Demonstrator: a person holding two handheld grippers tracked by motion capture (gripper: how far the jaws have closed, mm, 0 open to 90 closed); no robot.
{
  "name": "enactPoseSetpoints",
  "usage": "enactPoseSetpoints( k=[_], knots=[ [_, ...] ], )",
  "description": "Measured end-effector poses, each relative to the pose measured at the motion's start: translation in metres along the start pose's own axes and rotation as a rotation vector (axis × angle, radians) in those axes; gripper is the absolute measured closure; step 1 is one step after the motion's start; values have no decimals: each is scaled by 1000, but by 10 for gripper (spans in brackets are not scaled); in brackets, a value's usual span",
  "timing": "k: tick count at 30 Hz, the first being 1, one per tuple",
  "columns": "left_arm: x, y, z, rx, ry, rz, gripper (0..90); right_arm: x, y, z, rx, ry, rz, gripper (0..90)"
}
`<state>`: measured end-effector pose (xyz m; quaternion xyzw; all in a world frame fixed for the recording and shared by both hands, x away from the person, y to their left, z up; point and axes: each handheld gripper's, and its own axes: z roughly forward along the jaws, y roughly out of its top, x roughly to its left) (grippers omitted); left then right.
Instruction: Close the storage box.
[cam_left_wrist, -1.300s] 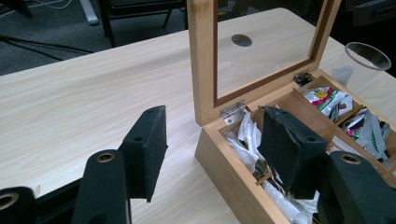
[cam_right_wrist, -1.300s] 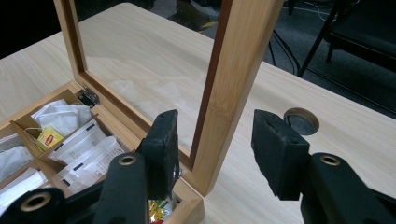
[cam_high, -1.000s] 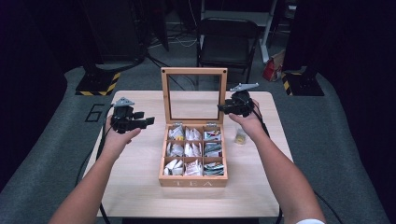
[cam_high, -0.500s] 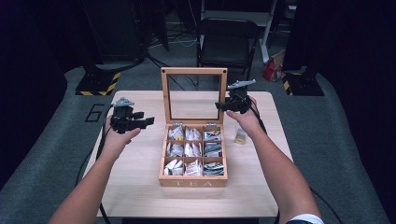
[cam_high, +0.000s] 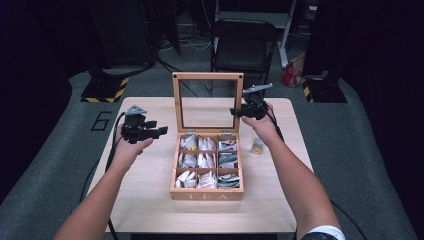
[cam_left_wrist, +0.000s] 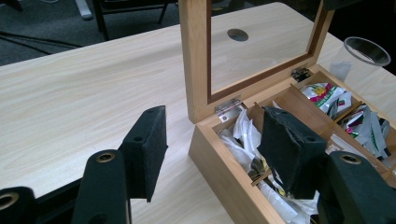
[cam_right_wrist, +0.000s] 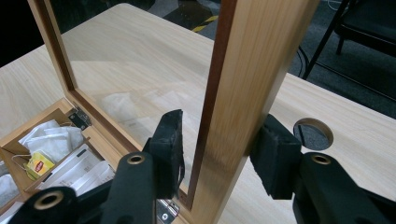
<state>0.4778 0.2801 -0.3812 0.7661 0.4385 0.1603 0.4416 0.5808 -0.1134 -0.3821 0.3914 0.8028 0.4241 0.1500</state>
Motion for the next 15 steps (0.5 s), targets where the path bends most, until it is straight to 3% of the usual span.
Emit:
enactPoseSetpoints(
  k=[15],
  knots=[
    [-4,2,7,-3,-10,7,412,0,-2,-7,-5,23,10,610]
  ],
)
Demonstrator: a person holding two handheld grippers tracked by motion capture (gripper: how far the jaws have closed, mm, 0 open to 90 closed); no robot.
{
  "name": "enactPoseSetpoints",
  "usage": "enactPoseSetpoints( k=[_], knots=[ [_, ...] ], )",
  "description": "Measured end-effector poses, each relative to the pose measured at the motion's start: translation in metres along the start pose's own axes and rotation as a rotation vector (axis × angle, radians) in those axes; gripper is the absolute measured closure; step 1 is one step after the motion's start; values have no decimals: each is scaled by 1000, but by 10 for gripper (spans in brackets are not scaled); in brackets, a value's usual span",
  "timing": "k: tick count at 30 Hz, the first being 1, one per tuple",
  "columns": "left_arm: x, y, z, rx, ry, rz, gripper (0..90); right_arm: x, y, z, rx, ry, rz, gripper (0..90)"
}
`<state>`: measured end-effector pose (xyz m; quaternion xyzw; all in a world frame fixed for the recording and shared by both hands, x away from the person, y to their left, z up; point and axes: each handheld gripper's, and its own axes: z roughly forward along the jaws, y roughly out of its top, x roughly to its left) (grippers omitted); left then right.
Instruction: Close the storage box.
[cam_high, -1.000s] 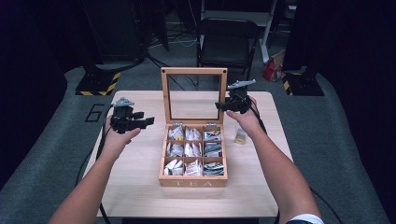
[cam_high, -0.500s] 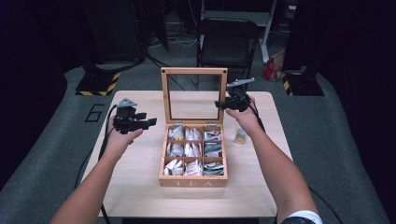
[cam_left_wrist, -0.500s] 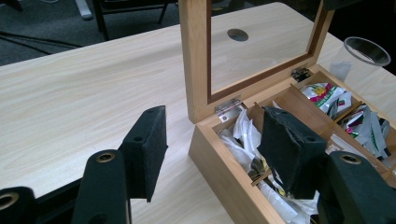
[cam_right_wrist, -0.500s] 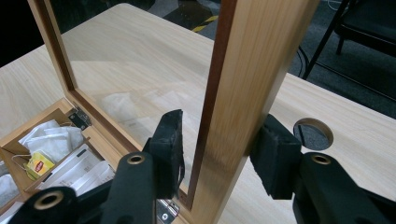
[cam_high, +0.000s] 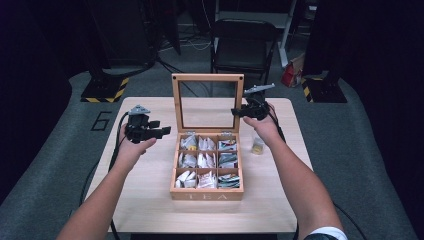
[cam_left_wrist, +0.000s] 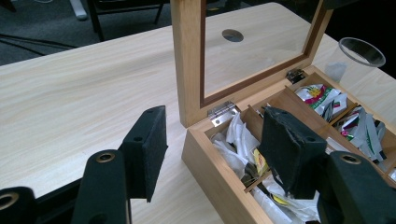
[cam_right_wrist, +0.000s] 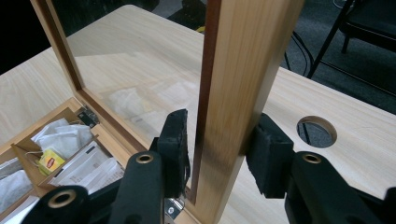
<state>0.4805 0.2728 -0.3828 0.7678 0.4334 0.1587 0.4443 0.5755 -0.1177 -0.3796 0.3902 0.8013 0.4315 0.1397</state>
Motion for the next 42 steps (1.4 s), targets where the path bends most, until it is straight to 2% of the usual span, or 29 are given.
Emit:
enactPoseSetpoints(
  k=[8,10,20,25,29,33,35,42],
  knots=[
    [0,2,1,7,2,3,412,4,-3,-6,-7,3,-30,621],
    [-1,3,2,0,3,-1,412,6,-4,-8,-5,4,-24,624],
    [-5,11,4,-8,2,5,412,12,-12,-15,-45,0,-63,627],
    [-5,16,8,-7,-8,4,413,15,-15,-17,-52,3,-66,626],
    [-7,21,9,-3,-10,24,414,16,-17,-19,-56,11,-68,626],
    [-7,27,10,-17,-7,26,414,18,-19,-22,-57,14,-79,623],
    [-6,29,11,-21,-10,15,418,19,-20,-23,-60,17,-78,622],
    [-10,37,9,-35,-9,31,433,23,-24,-26,-63,12,-99,621]
  ],
)
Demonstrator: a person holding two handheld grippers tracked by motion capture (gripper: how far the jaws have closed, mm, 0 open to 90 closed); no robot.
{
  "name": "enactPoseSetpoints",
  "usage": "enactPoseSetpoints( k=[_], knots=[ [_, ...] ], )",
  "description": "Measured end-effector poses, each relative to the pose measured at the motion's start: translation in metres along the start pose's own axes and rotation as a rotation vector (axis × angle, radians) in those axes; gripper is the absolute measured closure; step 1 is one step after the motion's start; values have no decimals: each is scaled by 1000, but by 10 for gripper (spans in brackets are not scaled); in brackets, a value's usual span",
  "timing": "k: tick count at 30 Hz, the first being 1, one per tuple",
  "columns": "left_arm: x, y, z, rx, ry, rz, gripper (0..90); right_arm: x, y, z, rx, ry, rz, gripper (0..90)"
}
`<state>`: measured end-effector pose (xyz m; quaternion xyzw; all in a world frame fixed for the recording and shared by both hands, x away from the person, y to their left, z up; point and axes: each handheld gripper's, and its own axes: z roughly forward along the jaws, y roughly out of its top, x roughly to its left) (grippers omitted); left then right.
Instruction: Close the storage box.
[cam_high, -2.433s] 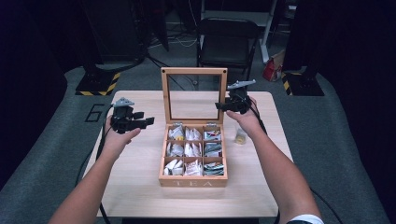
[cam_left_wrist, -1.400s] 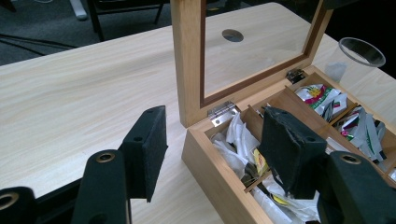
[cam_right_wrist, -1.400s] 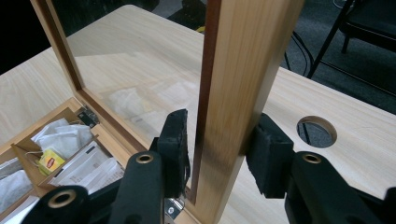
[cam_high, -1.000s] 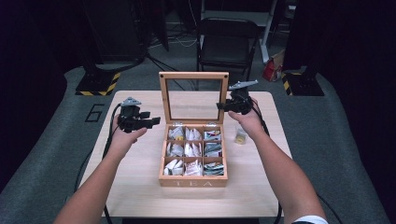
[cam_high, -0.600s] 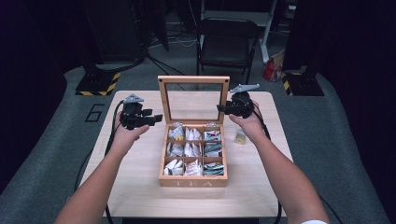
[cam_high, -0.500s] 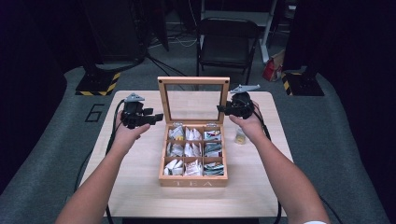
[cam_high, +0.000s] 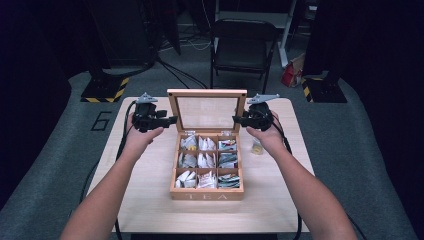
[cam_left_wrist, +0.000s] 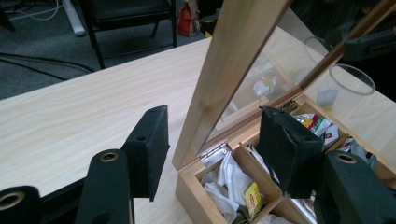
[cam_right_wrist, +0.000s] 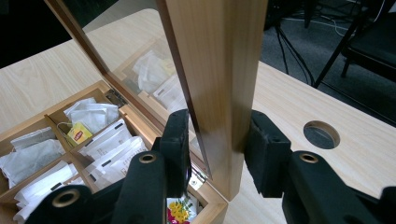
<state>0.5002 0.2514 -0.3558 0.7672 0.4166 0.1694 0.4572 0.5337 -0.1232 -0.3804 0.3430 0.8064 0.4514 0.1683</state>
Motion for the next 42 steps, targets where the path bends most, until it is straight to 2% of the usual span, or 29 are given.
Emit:
enactPoseSetpoints(
  k=[8,10,15,16,21,24,35,42],
  knots=[
    [-5,10,-3,-22,-8,22,471,2,-2,-2,-5,-1,-16,619],
    [-7,13,-4,-36,-9,39,487,3,-3,-3,-6,1,-17,618],
    [-11,16,-5,-38,-13,60,601,4,-5,-5,-10,3,-23,617],
    [-13,16,-4,-43,-1,70,606,4,-5,-5,-12,3,-20,617],
    [-13,16,-5,-42,-6,68,616,4,-7,-6,-17,12,9,593],
    [-13,15,-7,-36,-10,71,615,5,-7,-8,-8,11,6,577],
    [-22,15,-20,-37,-13,87,612,12,-5,-29,-9,13,16,576],
    [-29,12,-30,-36,-18,99,609,19,-8,-42,-29,22,27,576]
  ],
)
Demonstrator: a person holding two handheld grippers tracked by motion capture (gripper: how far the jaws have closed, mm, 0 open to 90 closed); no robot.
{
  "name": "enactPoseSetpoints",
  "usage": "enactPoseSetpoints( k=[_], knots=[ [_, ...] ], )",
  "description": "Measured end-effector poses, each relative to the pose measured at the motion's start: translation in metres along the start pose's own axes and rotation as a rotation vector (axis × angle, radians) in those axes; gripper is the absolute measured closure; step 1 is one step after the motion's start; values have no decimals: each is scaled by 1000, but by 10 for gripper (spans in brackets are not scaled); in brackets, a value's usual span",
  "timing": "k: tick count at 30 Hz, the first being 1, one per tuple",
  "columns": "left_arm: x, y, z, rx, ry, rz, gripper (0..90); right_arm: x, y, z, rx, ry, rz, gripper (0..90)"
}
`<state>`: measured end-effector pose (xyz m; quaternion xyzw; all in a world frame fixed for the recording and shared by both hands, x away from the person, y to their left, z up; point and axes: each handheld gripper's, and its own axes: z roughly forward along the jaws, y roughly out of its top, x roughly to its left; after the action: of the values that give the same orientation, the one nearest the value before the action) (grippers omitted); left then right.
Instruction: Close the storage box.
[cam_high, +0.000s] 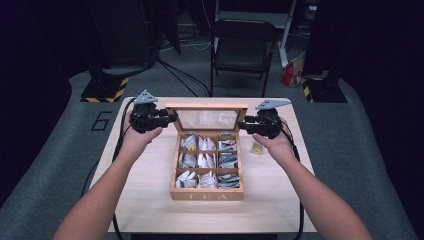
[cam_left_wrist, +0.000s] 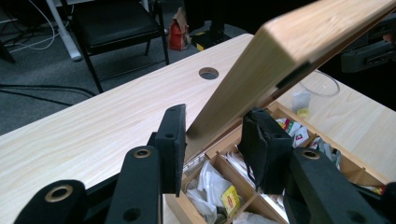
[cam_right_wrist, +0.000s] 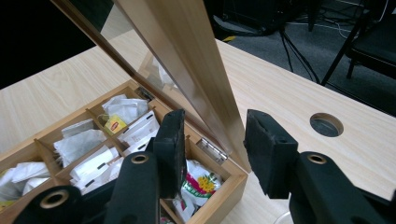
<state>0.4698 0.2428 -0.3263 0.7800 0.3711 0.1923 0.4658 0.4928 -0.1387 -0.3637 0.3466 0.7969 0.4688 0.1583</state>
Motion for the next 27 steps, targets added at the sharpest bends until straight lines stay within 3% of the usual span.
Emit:
enactPoseSetpoints(
  k=[14,27],
  knots=[
    [-12,-5,-17,-20,-12,8,597,12,-6,-20,-34,13,5,572],
    [-22,-22,-25,-20,-30,26,586,27,-17,-40,-36,24,-38,561]
  ],
)
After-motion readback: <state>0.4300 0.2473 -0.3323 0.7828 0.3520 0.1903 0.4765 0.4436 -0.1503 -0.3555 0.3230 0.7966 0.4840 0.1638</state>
